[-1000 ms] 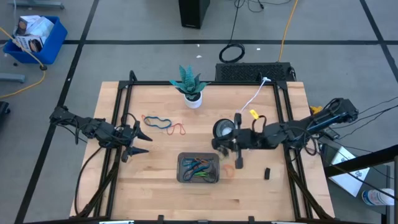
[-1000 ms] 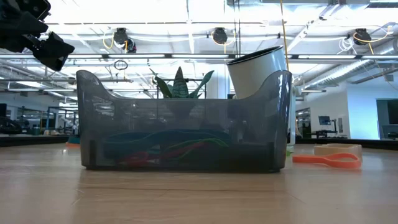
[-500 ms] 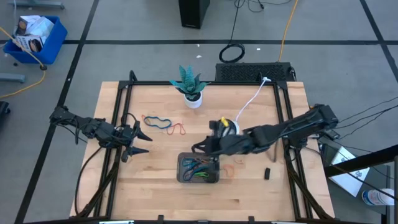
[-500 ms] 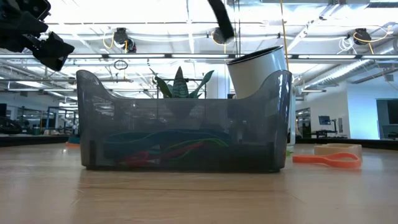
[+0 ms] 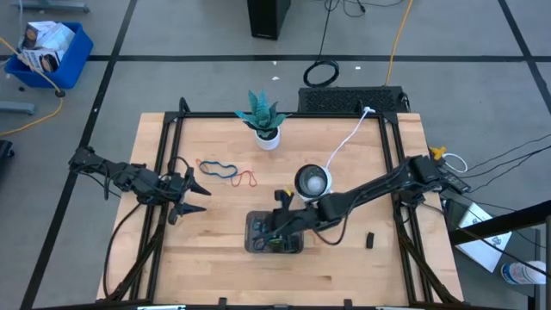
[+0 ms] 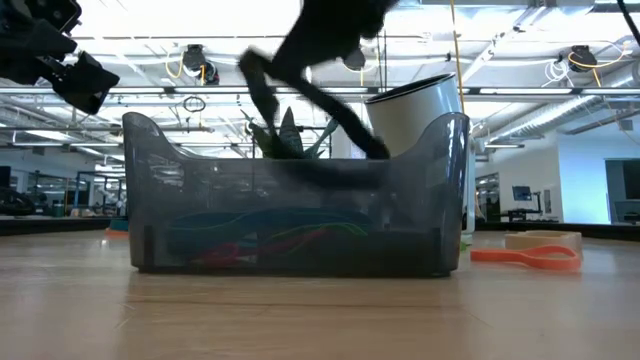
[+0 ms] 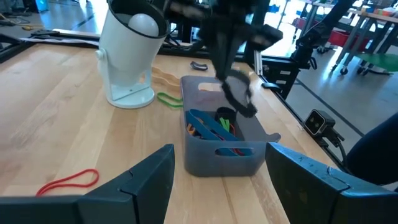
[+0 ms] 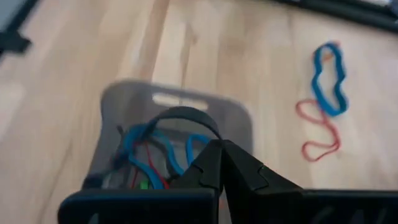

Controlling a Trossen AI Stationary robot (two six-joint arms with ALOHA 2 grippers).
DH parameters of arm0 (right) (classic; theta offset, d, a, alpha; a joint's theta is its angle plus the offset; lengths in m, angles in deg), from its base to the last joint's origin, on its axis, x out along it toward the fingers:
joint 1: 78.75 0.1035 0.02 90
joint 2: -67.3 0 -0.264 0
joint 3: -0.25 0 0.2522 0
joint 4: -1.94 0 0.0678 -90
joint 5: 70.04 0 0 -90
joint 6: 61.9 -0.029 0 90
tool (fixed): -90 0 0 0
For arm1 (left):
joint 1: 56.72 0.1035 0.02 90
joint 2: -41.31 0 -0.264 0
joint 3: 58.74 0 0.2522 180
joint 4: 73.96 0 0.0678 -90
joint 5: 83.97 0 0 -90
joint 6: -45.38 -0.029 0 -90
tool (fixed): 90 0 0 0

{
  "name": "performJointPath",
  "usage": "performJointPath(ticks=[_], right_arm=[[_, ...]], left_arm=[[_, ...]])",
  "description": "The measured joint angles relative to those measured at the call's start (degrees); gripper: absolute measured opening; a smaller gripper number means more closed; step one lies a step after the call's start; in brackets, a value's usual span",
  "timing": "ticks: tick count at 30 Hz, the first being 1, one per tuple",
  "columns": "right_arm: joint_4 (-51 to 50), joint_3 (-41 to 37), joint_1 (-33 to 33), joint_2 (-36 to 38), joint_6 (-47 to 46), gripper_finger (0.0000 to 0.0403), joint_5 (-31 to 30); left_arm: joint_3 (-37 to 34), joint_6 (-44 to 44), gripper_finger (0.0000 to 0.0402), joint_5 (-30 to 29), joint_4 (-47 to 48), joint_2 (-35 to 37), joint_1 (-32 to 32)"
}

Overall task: Pick and place rubber bands into bin
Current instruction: Put the left black rubber band into the gray bin

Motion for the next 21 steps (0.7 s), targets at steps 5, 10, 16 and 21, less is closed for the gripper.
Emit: performJointPath(ticks=[5, 10, 16, 21], right_arm=[[-0.10, -0.05, -0.02, -4.03, -1.40, 0.0000, 2.08], [-0.79, -0.08, 0.00, -7.09, -1.42, 0.0001, 3.13], [-0.51, -0.09, -0.02, -7.86, -1.33, 0.0019, 3.02], [-0.16, -0.09, -0.13, -7.77, -1.20, 0.0038, 3.02]], left_arm=[[0.00, 0.12, 0.0258, 0.00, 1.03, 0.00, -0.01], [0.00, 0.07, 0.0257, 0.00, 1.08, 0.01, -0.02], [0.00, 0.07, 0.0257, 0.00, 1.06, -0.01, -0.02], [0.00, 0.07, 0.0257, 0.00, 1.06, 0.01, 0.00]])
